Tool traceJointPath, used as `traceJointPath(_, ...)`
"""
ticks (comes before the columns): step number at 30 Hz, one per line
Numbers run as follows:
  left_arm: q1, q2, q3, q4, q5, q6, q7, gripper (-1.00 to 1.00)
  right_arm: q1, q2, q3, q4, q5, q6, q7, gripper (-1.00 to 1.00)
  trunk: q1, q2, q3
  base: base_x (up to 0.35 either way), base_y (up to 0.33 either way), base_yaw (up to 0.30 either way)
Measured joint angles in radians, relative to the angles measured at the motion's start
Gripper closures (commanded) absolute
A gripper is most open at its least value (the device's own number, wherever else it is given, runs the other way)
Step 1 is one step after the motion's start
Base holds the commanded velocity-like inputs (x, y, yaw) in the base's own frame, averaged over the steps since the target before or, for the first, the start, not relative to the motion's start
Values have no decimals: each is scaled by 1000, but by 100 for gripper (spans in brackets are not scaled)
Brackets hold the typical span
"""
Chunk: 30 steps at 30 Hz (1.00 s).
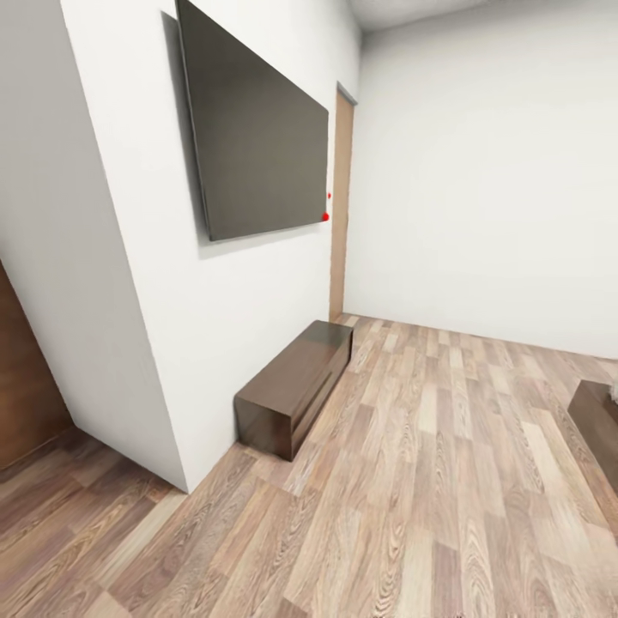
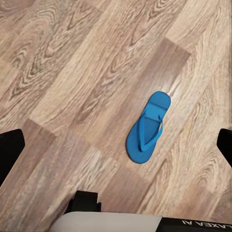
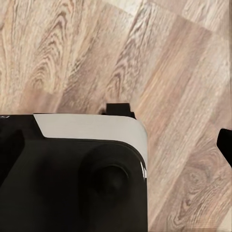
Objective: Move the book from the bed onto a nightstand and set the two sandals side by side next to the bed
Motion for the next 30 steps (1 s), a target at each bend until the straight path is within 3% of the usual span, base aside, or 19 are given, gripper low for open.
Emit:
traceJointPath(18, 0, -1, 0, 0, 0, 0, 0, -100, 0, 0, 0, 0, 0, 0, 0, -100, 0, 0, 0, 0, 0, -46)
traceJointPath(30, 0, -1, 0, 0, 0, 0, 0, -100, 0, 0, 0, 0, 0, 0, 0, -100, 0, 0, 0, 0, 0, -265)
